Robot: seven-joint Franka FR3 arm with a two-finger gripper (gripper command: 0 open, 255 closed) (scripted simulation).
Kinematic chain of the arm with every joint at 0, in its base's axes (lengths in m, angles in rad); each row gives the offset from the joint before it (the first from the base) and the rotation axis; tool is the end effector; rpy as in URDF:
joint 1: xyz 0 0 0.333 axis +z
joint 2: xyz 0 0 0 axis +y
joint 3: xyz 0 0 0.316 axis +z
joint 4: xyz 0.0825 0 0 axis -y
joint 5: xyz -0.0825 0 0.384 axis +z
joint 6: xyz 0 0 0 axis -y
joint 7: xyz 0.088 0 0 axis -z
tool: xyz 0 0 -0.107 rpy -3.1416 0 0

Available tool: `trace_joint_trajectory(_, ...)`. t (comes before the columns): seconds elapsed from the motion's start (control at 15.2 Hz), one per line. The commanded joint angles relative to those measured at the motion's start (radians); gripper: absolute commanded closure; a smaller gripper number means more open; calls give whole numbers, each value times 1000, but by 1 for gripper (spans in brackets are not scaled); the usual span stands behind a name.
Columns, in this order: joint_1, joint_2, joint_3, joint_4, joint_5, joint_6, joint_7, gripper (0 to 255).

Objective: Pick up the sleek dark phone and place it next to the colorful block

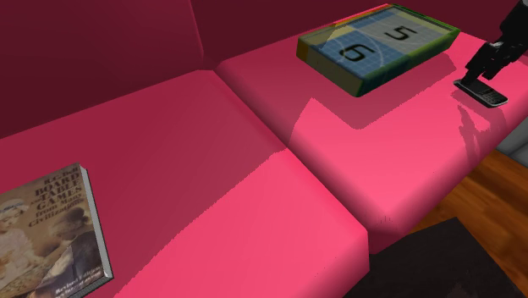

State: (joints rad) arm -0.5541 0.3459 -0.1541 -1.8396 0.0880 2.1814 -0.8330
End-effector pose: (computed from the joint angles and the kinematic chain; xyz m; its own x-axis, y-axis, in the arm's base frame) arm 0.4874 -0.4049 0.3432 0.9964 0.0831 0.0152 0.0833 -0.9964 -0.0131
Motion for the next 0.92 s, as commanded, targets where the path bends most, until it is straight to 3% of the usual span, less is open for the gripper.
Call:
trace_joint_trajectory(0.0, 0, 0, 0, 0, 0, 0, 0, 0)
trace_joint_trajectory(0.26, 0, 0, 0, 0, 0, 0, 0, 0)
trace_joint_trajectory(0.53, 2, -54, -5, 56, -13, -109, 8, 0)
trace_joint_trajectory(0.86, 2, -54, -5, 56, -13, -109, 8, 0)
